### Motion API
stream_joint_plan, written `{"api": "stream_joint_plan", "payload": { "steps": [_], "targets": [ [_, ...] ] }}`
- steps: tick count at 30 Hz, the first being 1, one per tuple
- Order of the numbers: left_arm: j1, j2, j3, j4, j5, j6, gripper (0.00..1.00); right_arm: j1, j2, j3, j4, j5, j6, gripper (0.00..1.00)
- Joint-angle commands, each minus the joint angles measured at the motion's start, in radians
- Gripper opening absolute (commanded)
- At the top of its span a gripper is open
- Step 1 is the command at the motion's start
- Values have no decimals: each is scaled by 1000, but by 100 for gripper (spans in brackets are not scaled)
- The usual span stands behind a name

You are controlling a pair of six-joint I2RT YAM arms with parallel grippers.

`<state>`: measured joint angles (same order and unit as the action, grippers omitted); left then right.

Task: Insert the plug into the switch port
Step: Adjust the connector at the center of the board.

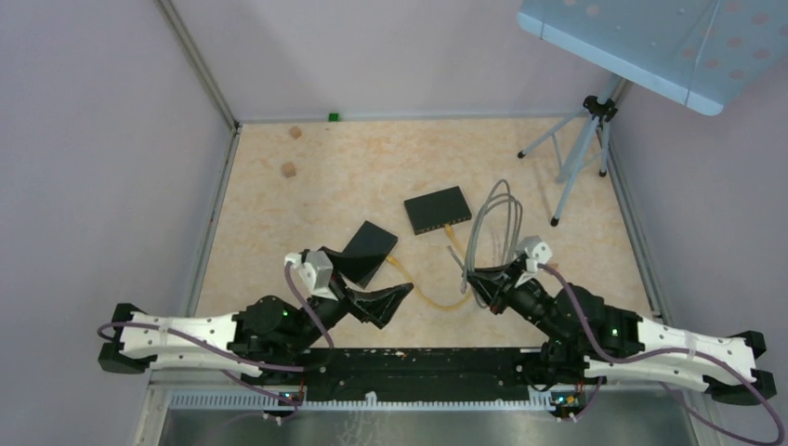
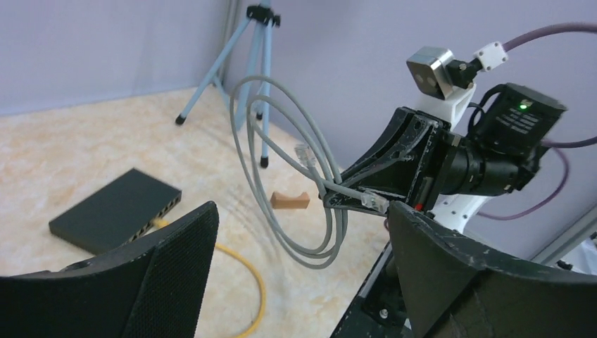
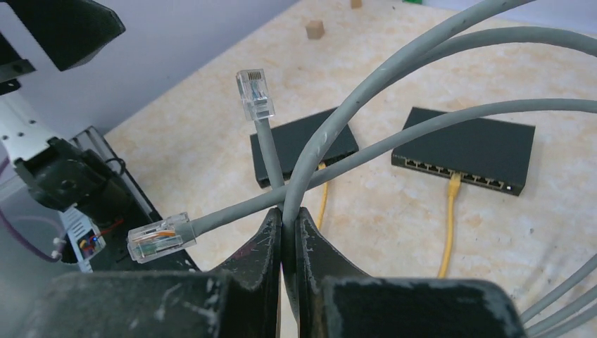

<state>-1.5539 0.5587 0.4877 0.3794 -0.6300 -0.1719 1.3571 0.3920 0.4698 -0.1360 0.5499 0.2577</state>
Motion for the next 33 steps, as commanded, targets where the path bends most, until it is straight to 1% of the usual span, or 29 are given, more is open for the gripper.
{"api": "stream_joint_plan", "payload": {
  "steps": [1,3,7,12,15,19,22,25,27,29,33],
  "targets": [
    [-1,-50,-27,176,151,129,92,-6,-124,7,51,-68,-131,0],
    [-1,-56,-14,161,243,162,91,-6,-169,23,32,-90,-147,0],
    [-1,-25,55,76,358,235,91,-6,-216,70,5,-177,-158,0],
    [-1,56,153,-10,475,311,91,-5,-183,160,-47,-338,-143,0],
    [-1,93,199,-54,551,352,91,-6,-159,197,-52,-432,-150,0],
    [-1,104,221,-77,623,387,91,-5,-137,219,-34,-543,-187,0],
    [-1,98,229,-74,705,418,91,-6,-121,236,-21,-631,-196,0],
    [-1,100,264,-127,756,463,91,-6,-93,266,-31,-709,-184,0],
    [0,114,315,-201,772,510,91,-5,-66,295,-56,-761,-172,0],
    [-1,138,380,-309,786,600,92,-6,-38,324,-86,-803,-159,0],
    [-1,212,537,-555,715,755,95,-5,1,366,-135,-889,-133,0]
  ]
}}
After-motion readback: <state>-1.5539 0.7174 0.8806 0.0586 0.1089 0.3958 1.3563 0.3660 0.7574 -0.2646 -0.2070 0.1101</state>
